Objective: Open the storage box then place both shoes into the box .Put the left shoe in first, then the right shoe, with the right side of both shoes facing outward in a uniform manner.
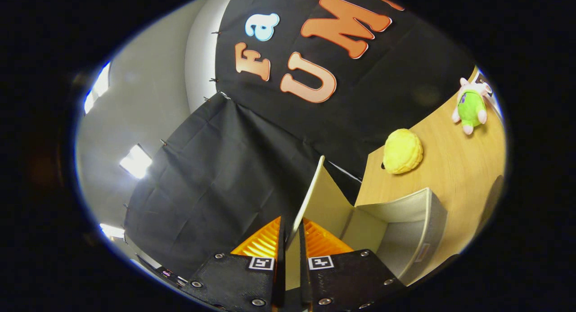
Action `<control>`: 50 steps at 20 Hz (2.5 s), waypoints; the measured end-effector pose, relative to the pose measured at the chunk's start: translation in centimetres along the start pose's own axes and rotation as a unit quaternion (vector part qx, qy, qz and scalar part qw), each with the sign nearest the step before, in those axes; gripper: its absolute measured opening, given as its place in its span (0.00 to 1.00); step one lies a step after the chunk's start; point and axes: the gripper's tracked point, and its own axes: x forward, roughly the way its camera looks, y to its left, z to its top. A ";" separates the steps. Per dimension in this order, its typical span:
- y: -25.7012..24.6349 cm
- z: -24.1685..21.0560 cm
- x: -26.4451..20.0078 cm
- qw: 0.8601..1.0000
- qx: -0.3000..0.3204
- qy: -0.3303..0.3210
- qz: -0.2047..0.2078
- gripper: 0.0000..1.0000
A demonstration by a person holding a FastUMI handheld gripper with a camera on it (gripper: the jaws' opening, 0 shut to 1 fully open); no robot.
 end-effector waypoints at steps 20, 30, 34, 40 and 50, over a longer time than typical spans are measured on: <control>1.9 -8.3 4.5 0.990 -0.132 0.044 0.017 0.96; -2.8 -7.2 -1.6 0.972 -0.228 0.049 -0.041 0.97; -7.9 -4.7 -6.1 0.956 -0.261 0.027 -0.127 0.98; -13.8 -1.4 -13.5 0.930 -0.272 0.016 -0.246 0.98; -25.2 -1.4 -21.4 0.895 -0.208 0.063 -0.390 0.96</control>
